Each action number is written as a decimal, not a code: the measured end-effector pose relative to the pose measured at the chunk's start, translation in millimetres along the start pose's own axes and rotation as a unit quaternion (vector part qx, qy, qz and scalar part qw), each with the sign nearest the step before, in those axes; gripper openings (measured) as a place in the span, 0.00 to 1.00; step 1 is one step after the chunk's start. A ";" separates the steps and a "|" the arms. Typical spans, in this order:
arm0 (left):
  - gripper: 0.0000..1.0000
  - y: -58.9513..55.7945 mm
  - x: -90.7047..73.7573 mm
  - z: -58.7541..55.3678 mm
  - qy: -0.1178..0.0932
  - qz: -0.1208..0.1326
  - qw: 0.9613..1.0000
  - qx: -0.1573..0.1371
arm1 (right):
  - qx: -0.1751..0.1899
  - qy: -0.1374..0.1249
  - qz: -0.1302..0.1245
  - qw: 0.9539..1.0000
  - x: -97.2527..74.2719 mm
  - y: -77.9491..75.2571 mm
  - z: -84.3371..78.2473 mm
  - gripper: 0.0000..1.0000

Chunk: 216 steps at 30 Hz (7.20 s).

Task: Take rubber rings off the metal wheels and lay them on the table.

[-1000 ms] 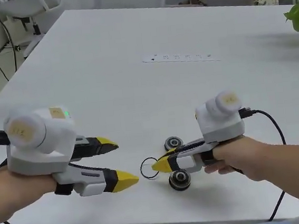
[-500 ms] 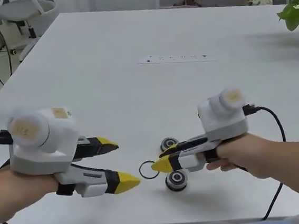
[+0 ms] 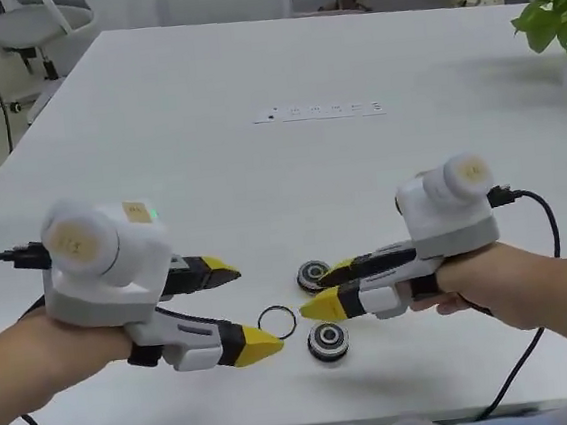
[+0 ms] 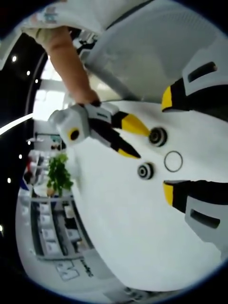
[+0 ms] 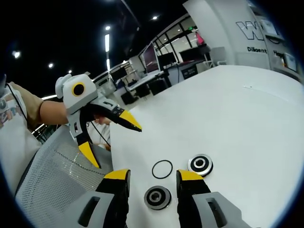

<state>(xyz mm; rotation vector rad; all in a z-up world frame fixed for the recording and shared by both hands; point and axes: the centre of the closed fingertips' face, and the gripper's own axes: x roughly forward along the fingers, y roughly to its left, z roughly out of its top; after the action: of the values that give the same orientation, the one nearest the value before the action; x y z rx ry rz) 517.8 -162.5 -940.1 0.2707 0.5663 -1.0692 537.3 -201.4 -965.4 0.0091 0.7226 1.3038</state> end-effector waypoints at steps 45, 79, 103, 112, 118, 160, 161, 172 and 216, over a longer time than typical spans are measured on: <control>0.35 -22.0 74.2 -15.1 0.065 -0.071 0.994 0.044 | -0.061 0.069 0.005 0.996 -9.9 -3.8 -53.3 0.38; 0.13 -21.5 82.6 -20.7 0.060 -0.057 0.995 0.060 | -0.089 0.074 0.005 0.993 2.2 -2.1 -57.5 0.35; 0.13 -20.8 83.9 -21.2 0.055 -0.048 0.996 0.057 | -0.135 0.077 -0.010 0.988 6.5 -7.7 -60.2 0.24; 0.13 -20.9 84.0 -21.1 0.054 -0.046 0.996 0.056 | -0.168 0.091 -0.016 0.981 3.5 -9.9 -64.4 0.20; 0.13 -21.0 83.9 -21.0 0.053 -0.046 0.996 0.056 | -0.170 0.089 -0.015 0.981 3.5 -9.6 -63.4 0.20; 0.12 -19.6 84.1 -21.7 0.055 -0.039 0.995 0.068 | 0.100 -0.013 -0.003 0.995 -10.5 -19.3 -46.8 0.00; 0.12 -19.4 84.2 -21.6 0.056 -0.037 0.995 0.070 | 0.092 0.001 -0.006 0.996 -11.6 -20.0 -51.6 0.00; 0.12 -20.0 84.1 -21.4 0.060 -0.035 0.995 0.068 | 0.097 -0.009 0.004 0.995 -9.9 -7.5 -45.8 0.00; 0.20 -22.0 75.8 -8.6 0.042 -0.056 0.997 0.039 | 0.083 -0.025 0.013 0.996 -11.1 -7.5 -32.9 0.00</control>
<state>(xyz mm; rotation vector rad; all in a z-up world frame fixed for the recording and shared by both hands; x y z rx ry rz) 522.7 -225.4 -988.3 0.3563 0.6215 -1.1935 526.9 -226.0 -988.9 0.1859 0.7881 1.2615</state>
